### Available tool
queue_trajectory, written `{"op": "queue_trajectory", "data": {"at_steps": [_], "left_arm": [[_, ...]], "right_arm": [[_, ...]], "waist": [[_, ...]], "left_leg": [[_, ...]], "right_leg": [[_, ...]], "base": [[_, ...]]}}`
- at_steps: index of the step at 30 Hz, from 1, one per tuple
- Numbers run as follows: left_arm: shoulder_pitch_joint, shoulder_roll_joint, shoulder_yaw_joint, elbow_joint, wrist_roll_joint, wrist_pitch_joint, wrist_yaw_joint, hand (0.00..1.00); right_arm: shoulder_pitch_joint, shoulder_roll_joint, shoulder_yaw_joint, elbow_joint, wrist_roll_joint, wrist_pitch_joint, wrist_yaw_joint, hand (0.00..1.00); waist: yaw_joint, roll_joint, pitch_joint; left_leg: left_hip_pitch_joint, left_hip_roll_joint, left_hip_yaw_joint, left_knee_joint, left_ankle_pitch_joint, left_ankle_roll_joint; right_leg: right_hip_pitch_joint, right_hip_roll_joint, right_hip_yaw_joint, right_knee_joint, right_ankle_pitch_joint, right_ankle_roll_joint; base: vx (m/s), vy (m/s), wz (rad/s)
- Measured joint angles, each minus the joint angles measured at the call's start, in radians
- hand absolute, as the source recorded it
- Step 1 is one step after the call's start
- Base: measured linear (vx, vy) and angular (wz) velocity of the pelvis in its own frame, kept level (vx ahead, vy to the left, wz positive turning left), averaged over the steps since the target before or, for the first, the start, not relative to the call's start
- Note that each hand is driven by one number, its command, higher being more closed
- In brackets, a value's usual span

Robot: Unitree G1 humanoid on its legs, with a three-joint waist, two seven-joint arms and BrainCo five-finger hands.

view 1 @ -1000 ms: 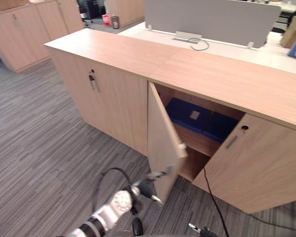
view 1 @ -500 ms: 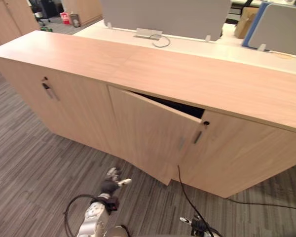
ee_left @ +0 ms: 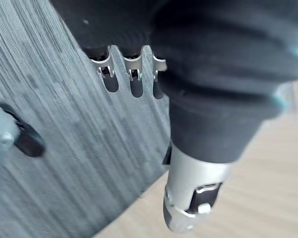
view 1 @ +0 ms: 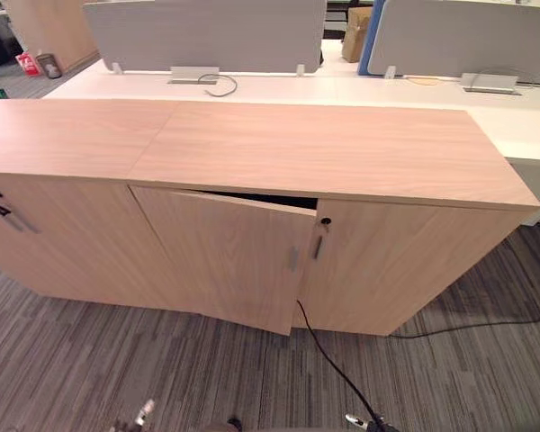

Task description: Walk over to the cabinet, pick up the folder, carry it to the office cabinet, place the folder inside the office cabinet, then close the office cabinet door

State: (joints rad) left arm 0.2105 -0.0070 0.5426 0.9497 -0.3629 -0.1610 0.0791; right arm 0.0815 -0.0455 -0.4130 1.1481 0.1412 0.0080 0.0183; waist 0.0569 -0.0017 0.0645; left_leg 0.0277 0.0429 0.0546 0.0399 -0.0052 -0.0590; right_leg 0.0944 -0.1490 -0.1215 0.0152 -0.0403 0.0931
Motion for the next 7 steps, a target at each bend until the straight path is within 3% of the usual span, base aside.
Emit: {"op": "queue_trajectory", "data": {"at_steps": [3, 7], "left_arm": [[0.011, -0.035, -0.011, 0.025, 0.115, 0.017, -0.016, 0.00], [0.009, -0.047, -0.012, 0.024, 0.125, 0.015, -0.029, 0.00]], "right_arm": [[0.009, 0.014, -0.038, -0.001, 0.030, -0.005, -0.001, 0.00], [0.016, 0.022, -0.047, -0.009, 0.037, -0.010, -0.001, 0.00]], "waist": [[0.000, -0.001, -0.001], [-0.002, -0.002, -0.002]], "left_leg": [[0.035, 0.007, 0.007, -0.033, 0.007, -0.005], [0.054, 0.010, 0.015, -0.054, 0.013, -0.007]], "right_leg": [[0.023, 0.007, 0.000, -0.010, 0.000, 0.000], [0.028, 0.011, 0.000, -0.012, 0.000, 0.000]], "base": [[0.03, -0.008, -0.03], [0.02, -0.002, -0.04]]}}
